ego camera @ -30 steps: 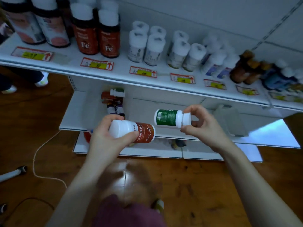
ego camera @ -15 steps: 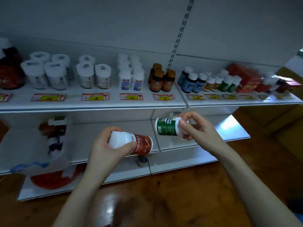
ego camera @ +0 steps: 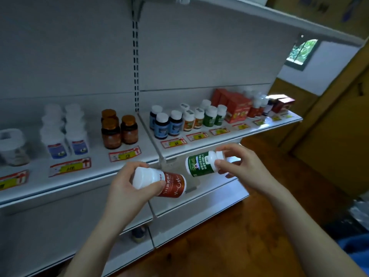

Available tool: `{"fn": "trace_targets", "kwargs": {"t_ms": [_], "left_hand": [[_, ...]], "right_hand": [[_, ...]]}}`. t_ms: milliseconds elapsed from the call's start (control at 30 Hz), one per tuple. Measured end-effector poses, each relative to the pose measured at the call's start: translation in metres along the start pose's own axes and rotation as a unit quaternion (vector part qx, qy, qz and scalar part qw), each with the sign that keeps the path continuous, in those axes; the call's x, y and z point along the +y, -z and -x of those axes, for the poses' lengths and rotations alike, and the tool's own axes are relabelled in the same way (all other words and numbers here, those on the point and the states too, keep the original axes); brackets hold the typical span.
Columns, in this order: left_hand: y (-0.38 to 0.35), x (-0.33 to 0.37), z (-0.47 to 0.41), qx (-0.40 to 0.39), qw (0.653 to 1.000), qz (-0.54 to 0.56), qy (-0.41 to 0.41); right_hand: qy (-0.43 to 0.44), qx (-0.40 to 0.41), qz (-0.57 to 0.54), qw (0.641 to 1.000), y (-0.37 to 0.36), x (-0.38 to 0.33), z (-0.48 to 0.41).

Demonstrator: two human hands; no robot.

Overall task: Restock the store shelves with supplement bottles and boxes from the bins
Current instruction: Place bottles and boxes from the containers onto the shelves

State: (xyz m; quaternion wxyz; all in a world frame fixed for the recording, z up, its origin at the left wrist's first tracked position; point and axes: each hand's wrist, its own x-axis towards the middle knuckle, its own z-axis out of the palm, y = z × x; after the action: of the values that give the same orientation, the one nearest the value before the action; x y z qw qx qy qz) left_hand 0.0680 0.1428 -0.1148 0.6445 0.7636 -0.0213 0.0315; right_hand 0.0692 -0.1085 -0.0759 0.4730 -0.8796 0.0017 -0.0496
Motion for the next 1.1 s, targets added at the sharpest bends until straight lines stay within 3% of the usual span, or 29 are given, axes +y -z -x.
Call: {"fn": "trace_targets", "kwargs": {"t_ms": [400, 533, 700, 967, 1100], "left_hand": [[-0.09, 0.021, -0.115, -0.05, 0.998, -0.002, -0.041], [-0.109, 0.025, -0.132, -0.055, 0.998, 0.0, -0.02], [-0.143, 0.027, -0.152, -0.013, 1.0, -0.008, -0.013], [-0.196, 0.045, -0.167, 0.087, 0.996, -0.016, -0.002], [-0.214, 0.044, -0.164, 0.117, 0.993, -0.026, 0.009]], "right_hand": [[0.037, 0.089, -0.001, 0.995, 0.067, 0.047, -0.114], [0.037, 0.105, -0.021, 0.994, 0.087, 0.063, -0.14], [0.103, 0.1, -0.03, 0.989, 0.119, 0.072, -0.188], [0.205, 0.095, 0.066, 0.972, 0.143, 0.08, -0.282], [0.203, 0.055, 0.108, 0.972, 0.147, 0.082, -0.317]]}}
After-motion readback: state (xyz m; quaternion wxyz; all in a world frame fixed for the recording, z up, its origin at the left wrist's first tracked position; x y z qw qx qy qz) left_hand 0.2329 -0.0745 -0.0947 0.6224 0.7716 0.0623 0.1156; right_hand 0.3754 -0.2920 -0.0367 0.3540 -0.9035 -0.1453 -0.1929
